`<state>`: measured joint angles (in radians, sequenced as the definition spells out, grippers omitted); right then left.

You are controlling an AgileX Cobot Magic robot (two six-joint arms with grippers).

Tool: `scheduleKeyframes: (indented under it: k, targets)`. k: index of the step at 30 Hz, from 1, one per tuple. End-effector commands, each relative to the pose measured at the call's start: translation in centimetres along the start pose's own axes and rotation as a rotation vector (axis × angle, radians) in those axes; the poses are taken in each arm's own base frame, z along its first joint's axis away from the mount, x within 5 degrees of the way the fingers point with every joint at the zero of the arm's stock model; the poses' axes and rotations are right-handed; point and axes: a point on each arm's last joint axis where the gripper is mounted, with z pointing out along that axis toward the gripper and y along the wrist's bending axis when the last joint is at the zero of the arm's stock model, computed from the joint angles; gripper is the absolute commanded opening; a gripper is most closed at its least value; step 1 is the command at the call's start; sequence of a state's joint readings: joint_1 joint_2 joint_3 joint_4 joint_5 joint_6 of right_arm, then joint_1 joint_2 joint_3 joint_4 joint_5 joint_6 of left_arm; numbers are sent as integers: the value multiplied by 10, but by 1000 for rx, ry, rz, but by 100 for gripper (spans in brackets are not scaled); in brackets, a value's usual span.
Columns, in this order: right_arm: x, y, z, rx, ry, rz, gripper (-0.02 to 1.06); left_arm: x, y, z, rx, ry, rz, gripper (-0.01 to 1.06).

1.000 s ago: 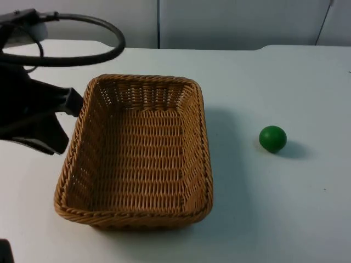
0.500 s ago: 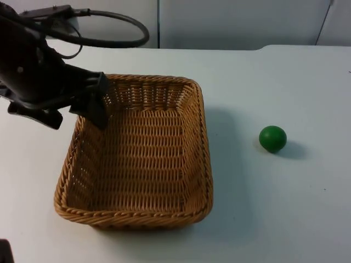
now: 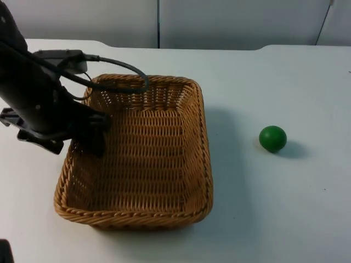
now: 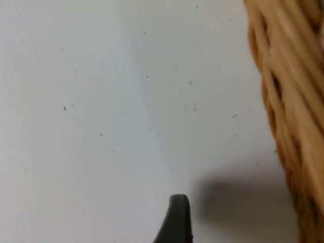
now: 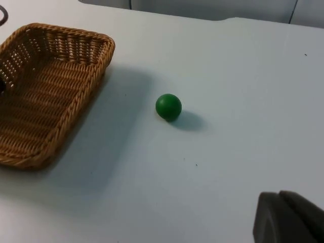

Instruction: Pick up the basket with the left hand and place the ball into the basket with the right hand.

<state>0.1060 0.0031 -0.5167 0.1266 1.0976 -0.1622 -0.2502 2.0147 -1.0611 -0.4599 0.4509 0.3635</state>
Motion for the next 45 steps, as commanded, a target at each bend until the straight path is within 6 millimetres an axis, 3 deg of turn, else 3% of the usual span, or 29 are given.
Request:
scheduleKeyframes:
  k: [1,2,4,5,7,13,19,26,35,39,45]
  targets:
    - [0,-1,1,16,-8,6,0,-2,5,4,-4,-9,-29,65]
    - [0,-1,1,21,-9,12,0,-2,8,5,-6,-9,-40,58]
    - [0,-2,1,32,-8,22,0,-3,15,6,-9,-15,-70,32]
    - [0,-2,1,32,-8,22,0,-3,15,6,-9,-15,-70,32]
    - [0,-2,1,32,-8,22,0,-4,25,4,-1,-31,-142,0]
    - [0,-2,1,32,-8,22,0,-3,36,0,45,-16,-266,0]
    - [0,-2,1,32,-8,22,0,0,31,-2,105,26,-291,0]
    - [0,-2,1,32,-8,22,0,-11,18,-38,169,-61,-300,0]
    - [0,-2,1,32,-8,22,0,-11,5,-62,254,-52,-309,0]
    - [0,-2,1,32,-8,22,0,-15,-1,-85,277,-117,-306,0]
    - [0,-2,1,32,-8,22,0,-2,-1,-85,271,-116,-334,0]
